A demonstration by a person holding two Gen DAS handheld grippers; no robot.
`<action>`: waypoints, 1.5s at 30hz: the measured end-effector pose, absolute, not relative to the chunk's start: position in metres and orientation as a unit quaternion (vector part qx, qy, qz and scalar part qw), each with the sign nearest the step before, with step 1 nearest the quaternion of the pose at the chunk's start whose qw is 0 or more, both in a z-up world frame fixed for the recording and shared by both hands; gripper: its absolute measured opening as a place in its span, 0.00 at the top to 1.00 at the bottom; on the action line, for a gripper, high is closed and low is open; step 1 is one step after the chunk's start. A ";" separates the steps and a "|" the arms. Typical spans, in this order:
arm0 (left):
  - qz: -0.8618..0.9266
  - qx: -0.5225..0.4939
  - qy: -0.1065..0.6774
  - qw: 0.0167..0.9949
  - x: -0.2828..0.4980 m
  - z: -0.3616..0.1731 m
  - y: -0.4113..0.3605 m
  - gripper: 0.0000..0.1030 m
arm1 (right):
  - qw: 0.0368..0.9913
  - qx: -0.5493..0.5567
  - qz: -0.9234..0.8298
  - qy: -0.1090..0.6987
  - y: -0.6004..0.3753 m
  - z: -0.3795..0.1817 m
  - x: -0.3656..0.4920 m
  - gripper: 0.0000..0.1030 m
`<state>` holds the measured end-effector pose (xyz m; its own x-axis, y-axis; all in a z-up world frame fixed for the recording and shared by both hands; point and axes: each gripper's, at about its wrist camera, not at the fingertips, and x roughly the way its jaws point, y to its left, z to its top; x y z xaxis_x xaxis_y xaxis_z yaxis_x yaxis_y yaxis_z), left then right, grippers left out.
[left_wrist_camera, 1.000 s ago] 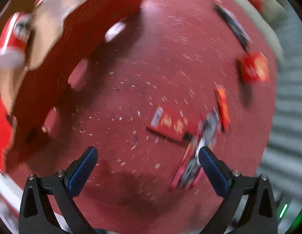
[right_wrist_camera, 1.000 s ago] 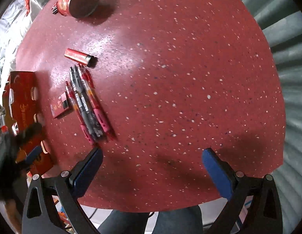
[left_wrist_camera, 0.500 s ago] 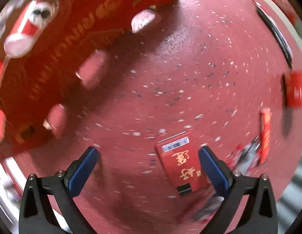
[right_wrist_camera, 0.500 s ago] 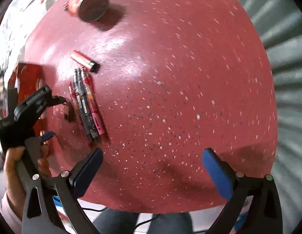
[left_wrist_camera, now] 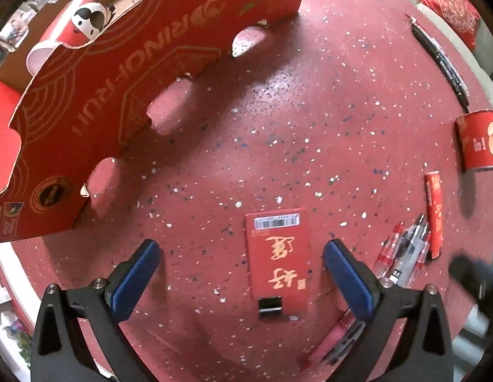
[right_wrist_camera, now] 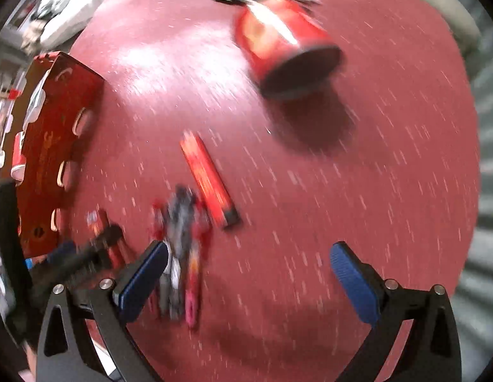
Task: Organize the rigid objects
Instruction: 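Move both tools back toward the red packet and pens on the table, then grasp the red packet with the left gripper while the right grasps the red printed tube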
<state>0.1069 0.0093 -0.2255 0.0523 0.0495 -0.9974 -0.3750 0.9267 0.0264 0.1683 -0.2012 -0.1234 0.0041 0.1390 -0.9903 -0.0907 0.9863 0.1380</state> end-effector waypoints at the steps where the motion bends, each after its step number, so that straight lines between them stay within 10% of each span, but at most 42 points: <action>1: 0.148 -0.121 0.669 0.718 0.107 -0.225 0.006 0.00 | 0.710 0.009 0.085 0.699 -0.197 -0.126 0.177 0.00; 25: 0.153 -0.141 0.648 0.733 0.117 -0.214 -0.003 0.00 | 0.691 -0.102 0.100 0.709 -0.127 -0.178 0.213 0.02; 34: 0.141 -0.131 0.655 0.731 0.140 -0.218 -0.005 0.00 | 0.687 -0.125 0.123 0.705 -0.111 -0.161 0.203 0.42; 37: 0.142 -0.135 0.660 0.725 0.143 -0.217 -0.007 0.02 | 0.687 -0.132 0.128 0.703 -0.105 -0.158 0.204 0.78; 45: 0.112 -0.112 0.664 0.731 0.153 -0.195 -0.017 0.64 | 0.701 -0.095 0.128 0.695 -0.118 -0.140 0.201 0.80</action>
